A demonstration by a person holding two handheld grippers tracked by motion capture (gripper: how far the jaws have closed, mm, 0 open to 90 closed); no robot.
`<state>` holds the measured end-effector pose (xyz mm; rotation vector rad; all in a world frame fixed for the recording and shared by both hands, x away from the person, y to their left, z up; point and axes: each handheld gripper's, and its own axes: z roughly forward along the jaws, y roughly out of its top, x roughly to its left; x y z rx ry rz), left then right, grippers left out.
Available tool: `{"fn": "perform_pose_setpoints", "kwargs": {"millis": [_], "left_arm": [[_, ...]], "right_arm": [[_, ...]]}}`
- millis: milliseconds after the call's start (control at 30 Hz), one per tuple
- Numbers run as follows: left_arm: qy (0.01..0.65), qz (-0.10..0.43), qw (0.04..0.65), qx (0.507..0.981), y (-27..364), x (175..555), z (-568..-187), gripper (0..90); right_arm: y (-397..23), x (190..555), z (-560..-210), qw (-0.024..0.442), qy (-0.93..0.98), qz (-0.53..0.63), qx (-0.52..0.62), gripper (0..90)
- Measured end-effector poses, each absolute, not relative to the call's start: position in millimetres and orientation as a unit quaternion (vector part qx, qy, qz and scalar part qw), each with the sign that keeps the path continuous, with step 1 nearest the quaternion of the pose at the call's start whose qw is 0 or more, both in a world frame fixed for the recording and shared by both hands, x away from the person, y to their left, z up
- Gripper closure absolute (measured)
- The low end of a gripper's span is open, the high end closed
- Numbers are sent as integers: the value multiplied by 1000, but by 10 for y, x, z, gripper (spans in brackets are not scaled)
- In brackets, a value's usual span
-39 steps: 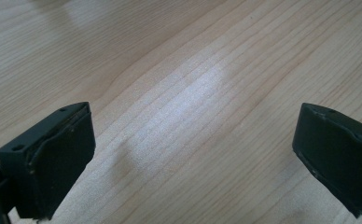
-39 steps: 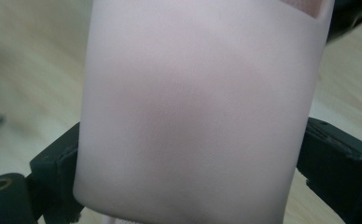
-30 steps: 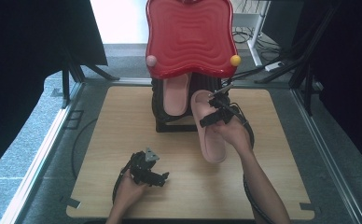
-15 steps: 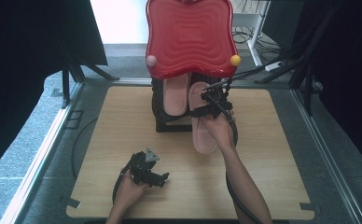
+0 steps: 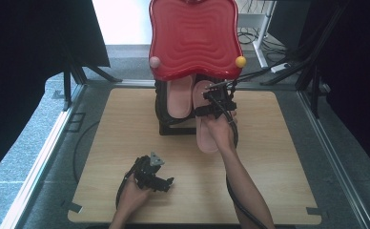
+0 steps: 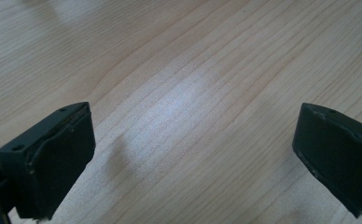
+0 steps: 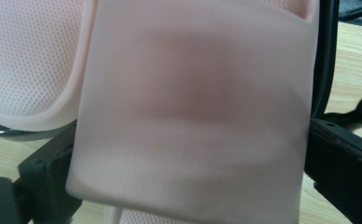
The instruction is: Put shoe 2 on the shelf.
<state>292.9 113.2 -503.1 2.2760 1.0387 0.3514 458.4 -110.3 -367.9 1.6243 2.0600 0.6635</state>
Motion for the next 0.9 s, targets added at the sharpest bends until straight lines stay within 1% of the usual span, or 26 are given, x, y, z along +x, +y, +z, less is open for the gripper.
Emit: {"fn": "perform_pose_setpoints", "kwargs": {"millis": [433,900], "left_arm": [[390,131,301,860,1117,2925,-5045,0],[388,131,297,863,1104,2922,-5056,0]], "right_arm": [[-1139,4582,-3712,236,730,270,582,0],[-1150,4560,-3672,242,731,300,563,0]]}}
